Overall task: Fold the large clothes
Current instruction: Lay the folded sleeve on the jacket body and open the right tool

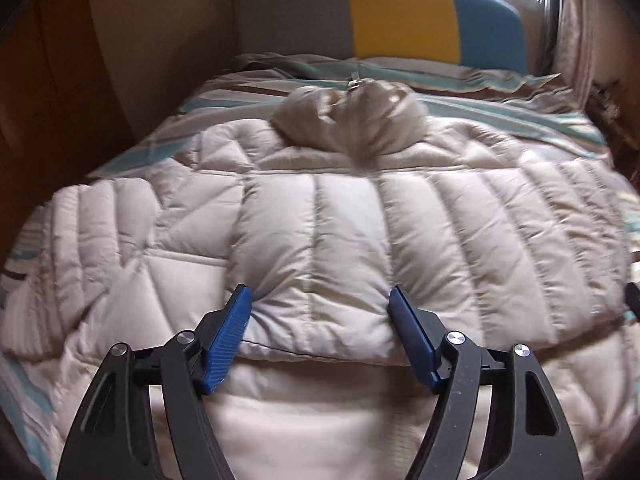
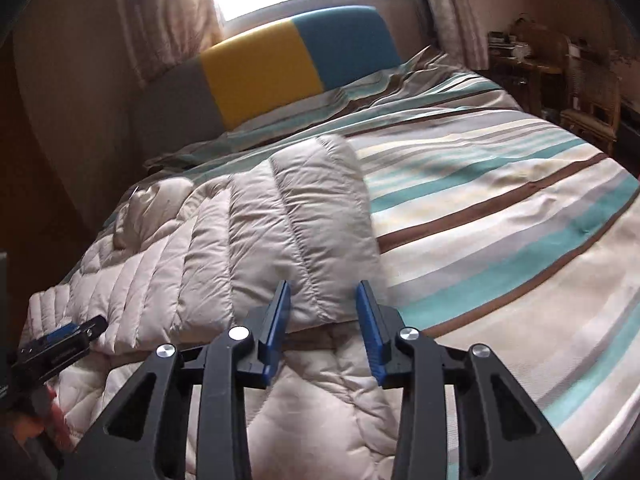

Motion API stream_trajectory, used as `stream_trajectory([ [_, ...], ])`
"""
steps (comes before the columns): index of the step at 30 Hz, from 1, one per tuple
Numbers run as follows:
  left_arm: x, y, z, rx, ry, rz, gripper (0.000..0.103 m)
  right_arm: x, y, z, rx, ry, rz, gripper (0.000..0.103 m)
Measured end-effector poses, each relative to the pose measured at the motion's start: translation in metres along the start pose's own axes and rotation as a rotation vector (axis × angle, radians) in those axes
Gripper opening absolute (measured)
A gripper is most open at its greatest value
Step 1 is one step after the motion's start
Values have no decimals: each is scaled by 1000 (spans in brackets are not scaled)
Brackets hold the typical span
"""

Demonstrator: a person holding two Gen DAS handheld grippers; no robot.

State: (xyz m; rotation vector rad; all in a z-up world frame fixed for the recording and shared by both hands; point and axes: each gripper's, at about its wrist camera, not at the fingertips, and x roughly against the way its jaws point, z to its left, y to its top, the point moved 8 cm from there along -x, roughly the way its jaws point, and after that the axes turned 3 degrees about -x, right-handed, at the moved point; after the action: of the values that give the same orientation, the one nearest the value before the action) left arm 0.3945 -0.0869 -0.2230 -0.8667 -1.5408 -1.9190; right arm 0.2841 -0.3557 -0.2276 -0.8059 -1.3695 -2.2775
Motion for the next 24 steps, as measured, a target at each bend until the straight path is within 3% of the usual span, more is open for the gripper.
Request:
stream_trajectory([
  [5, -15, -13, 12, 29, -43, -21, 73, 10, 10, 9, -12, 56, -27, 32],
  [10, -14, -15, 6, -5, 15, -26, 76, 2, 53, 14, 20, 16, -89, 32],
  [14, -15, -15, 5, 2, 15, -27, 78, -45, 73, 13, 10, -37, -40, 32],
  [18, -21, -16, 11, 41, 2, -4, 88, -93, 62, 5, 41, -131, 69, 32],
  [24, -24, -17, 12, 57, -11, 3, 89, -113, 45, -1, 74, -167, 93, 32],
])
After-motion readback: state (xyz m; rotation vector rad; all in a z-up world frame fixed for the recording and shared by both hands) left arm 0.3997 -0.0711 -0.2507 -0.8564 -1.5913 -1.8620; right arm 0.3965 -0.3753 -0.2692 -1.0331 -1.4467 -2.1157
